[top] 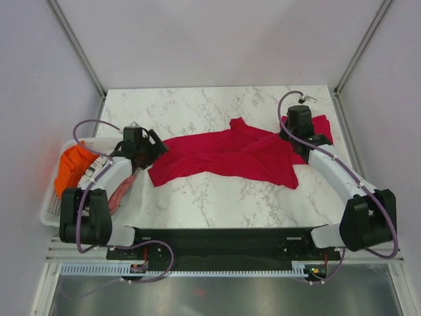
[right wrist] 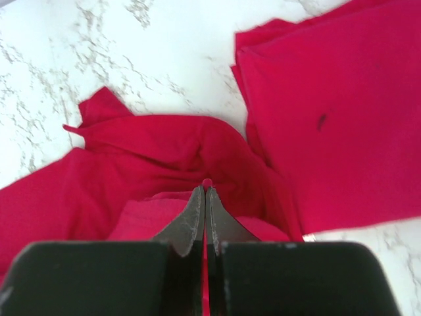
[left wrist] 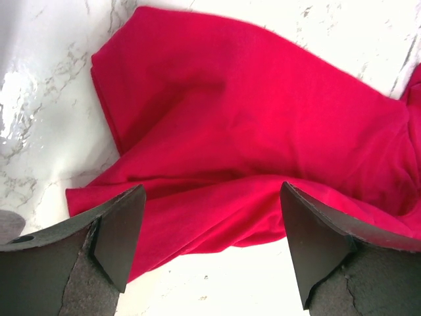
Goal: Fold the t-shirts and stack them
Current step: Flatten the tshirt out
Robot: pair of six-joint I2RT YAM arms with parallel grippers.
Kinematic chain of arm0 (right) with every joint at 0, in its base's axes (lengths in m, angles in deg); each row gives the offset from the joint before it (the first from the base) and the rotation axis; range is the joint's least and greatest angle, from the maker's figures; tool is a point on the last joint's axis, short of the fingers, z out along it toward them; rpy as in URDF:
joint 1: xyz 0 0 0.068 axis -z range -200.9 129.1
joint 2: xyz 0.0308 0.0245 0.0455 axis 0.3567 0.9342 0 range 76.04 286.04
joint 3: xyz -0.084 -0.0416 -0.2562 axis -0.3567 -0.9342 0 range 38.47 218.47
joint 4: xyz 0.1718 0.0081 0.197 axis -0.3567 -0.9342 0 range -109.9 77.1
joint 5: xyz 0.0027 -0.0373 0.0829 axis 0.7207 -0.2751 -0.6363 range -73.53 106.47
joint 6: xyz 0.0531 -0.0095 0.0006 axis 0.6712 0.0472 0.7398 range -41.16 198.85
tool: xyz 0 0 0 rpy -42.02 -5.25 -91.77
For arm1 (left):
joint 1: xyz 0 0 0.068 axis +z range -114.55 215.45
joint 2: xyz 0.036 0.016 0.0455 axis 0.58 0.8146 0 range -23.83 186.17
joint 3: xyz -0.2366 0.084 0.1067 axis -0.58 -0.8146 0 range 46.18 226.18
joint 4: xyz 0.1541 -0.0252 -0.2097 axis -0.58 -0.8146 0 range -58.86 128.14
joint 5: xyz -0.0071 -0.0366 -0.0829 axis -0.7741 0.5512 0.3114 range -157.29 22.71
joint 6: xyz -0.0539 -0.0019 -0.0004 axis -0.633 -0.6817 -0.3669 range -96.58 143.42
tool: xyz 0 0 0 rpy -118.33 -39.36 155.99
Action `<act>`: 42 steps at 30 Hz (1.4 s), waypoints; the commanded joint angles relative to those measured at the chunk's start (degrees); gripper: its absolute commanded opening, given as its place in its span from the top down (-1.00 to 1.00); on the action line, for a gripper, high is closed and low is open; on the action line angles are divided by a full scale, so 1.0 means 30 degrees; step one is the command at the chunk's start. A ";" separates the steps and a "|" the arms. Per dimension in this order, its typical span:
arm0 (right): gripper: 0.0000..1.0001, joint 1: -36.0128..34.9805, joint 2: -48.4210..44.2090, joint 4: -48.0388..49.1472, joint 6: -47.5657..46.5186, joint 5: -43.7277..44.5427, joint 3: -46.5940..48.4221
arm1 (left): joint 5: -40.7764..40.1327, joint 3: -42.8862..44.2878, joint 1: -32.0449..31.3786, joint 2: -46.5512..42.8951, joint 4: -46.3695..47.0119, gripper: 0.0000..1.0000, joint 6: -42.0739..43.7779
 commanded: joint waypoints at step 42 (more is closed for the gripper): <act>1.00 0.0960 -0.7522 0.1215 0.2726 0.1764 -0.7499 | 0.0236 -0.3035 -0.1212 -0.1992 -0.0720 0.89 0.1061</act>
